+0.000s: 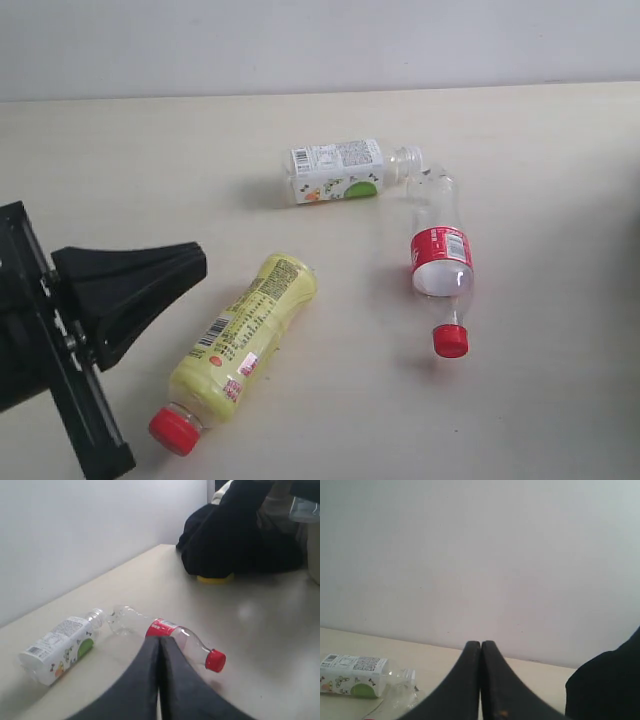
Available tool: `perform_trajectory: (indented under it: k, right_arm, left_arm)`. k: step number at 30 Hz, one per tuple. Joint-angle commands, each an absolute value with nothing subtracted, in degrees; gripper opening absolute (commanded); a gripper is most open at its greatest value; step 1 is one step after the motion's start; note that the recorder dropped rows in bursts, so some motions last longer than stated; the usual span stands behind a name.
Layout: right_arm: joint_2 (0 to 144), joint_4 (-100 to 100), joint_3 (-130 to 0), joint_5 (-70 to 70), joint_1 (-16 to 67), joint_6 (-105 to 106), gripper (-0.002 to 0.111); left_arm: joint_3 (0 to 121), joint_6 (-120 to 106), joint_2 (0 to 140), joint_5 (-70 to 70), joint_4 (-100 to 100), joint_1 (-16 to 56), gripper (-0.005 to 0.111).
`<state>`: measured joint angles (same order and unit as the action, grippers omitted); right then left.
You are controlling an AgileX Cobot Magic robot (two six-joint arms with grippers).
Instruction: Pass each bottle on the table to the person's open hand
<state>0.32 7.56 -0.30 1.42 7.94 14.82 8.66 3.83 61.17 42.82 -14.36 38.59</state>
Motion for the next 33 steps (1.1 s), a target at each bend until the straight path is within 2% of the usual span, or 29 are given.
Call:
perform_trajectory:
  k: [1,11,33]
  right_arm:
    - [0.0,7.5,0.0,1.6,8.0,14.9,0.0]
    - [0.0,7.5,0.0,1.6,8.0,14.9,0.0]
    - [0.0,7.5,0.0,1.6,8.0,14.9,0.0]
  left_arm:
    - [5.2,3.5,60.7,47.5,-14.2,38.5,0.0]
    - [2.0,4.1,60.7,44.6,-14.2,38.5,0.0]
    - [2.0,4.7,60.7,48.6,-14.8,38.5,0.0]
